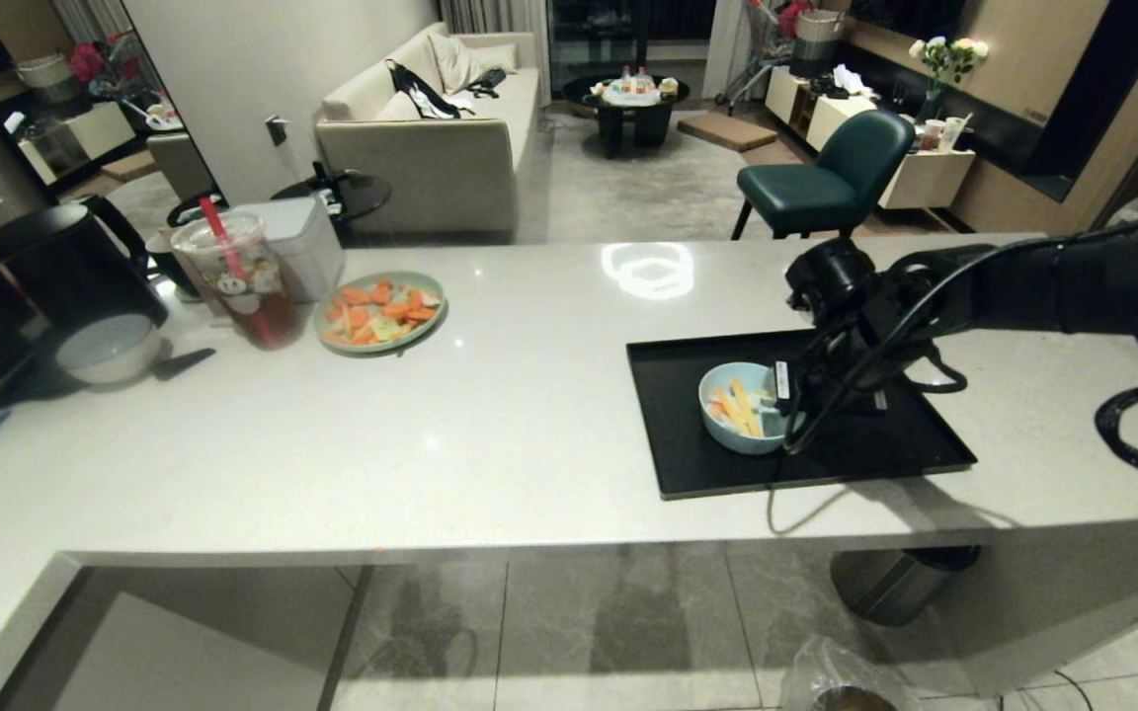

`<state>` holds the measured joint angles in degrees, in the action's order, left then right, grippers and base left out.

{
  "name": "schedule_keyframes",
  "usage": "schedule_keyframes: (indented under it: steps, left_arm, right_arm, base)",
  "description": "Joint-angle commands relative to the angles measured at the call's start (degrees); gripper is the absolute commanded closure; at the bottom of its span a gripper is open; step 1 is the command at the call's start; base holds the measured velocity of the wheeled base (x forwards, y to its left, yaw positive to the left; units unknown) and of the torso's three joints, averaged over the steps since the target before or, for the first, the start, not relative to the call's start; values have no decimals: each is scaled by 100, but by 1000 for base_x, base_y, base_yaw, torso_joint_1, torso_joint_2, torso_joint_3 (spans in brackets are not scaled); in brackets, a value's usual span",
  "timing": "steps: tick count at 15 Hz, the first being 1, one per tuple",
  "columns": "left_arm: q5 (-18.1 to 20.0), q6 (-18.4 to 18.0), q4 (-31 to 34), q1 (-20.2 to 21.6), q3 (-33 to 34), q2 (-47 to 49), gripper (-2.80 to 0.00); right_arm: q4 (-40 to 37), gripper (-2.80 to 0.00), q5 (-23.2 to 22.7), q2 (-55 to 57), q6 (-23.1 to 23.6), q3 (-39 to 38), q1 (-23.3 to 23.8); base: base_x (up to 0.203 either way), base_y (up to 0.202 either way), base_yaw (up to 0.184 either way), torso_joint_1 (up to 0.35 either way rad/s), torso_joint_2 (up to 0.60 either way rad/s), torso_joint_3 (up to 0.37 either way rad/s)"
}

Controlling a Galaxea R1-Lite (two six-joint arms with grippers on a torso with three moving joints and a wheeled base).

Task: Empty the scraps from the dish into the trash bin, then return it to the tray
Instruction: Pick up the bowl with leftover food

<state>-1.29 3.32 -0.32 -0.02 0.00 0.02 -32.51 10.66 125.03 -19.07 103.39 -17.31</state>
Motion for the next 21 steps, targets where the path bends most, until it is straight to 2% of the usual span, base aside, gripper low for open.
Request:
schedule_keyframes:
  steps: [1,7,11,18,21]
  left_arm:
    - [-3,2,-3,0,0,4,0]
    - [-3,2,-3,-3,0,3,0]
    - [-3,2,-3,2,0,-2,0]
    - [-3,2,-3,-1,0,-2,0]
    - [-3,2,-3,-5,0,6,0]
  right_arm:
    - [-27,0,6,-22,-9,-10,-9]
    - [-80,0,173,-57,-27,-91,-9]
    - [-141,0,173,-223,-385,-154,-66]
    - [-2,0,182,-1255,-682,-985,-410]
    - [246,0,182,-1971,-737,-1609,-767]
  base:
    - [0,0,0,0,0,0]
    - [0,0,0,0,0,0]
    - [0,0,0,0,0,0]
    - [0,0,0,0,0,0]
    - [0,0,0,0,0,0]
